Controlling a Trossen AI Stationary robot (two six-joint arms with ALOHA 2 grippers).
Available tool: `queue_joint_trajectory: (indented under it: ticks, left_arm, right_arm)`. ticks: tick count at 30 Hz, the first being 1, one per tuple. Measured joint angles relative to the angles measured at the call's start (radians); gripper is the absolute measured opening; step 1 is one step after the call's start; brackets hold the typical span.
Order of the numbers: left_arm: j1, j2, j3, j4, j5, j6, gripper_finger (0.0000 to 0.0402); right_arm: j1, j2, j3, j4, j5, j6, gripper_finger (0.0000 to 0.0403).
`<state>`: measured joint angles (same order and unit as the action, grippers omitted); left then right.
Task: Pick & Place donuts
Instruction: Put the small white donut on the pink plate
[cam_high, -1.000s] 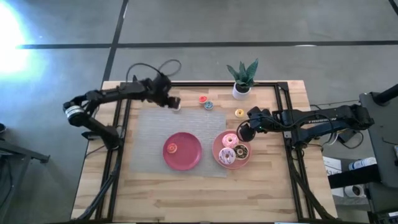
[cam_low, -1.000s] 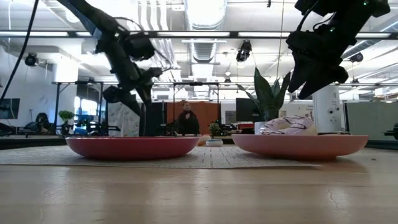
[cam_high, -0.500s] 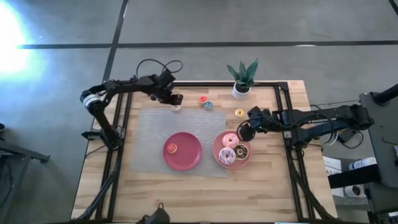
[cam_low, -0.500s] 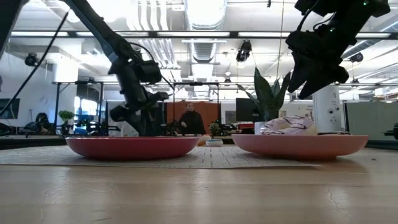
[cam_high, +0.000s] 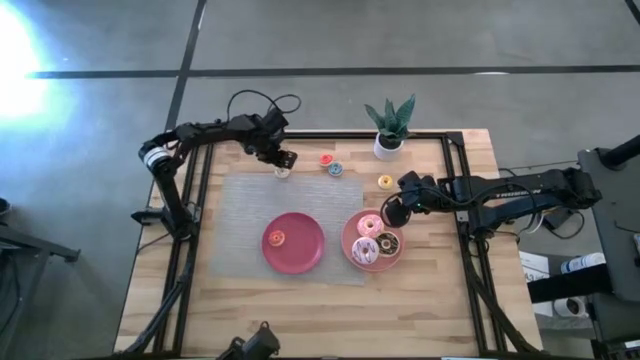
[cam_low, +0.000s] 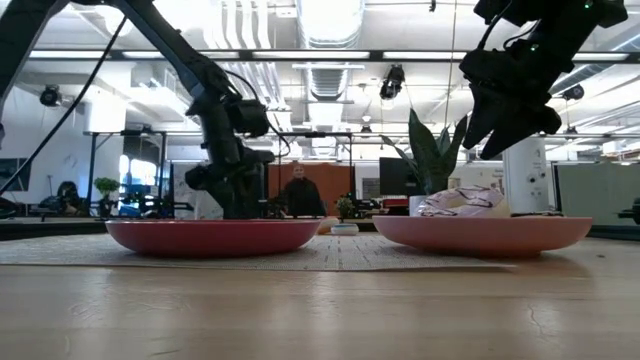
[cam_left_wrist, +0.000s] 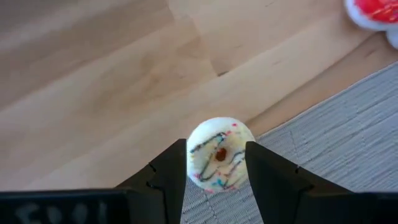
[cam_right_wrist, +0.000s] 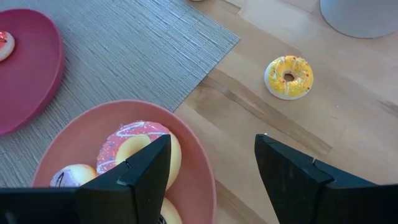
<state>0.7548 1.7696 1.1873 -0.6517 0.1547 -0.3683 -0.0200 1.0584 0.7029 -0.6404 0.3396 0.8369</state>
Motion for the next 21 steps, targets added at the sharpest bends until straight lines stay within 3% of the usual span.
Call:
queue_joint_trajectory:
  ticks: [21]
  left_arm:
    - [0.01, 0.037, -0.052, 0.062, 0.065, 0.071, 0.013]
  right_arm:
    - [0.0, 0.0, 0.0, -0.008, 0.0, -0.003, 0.0224]
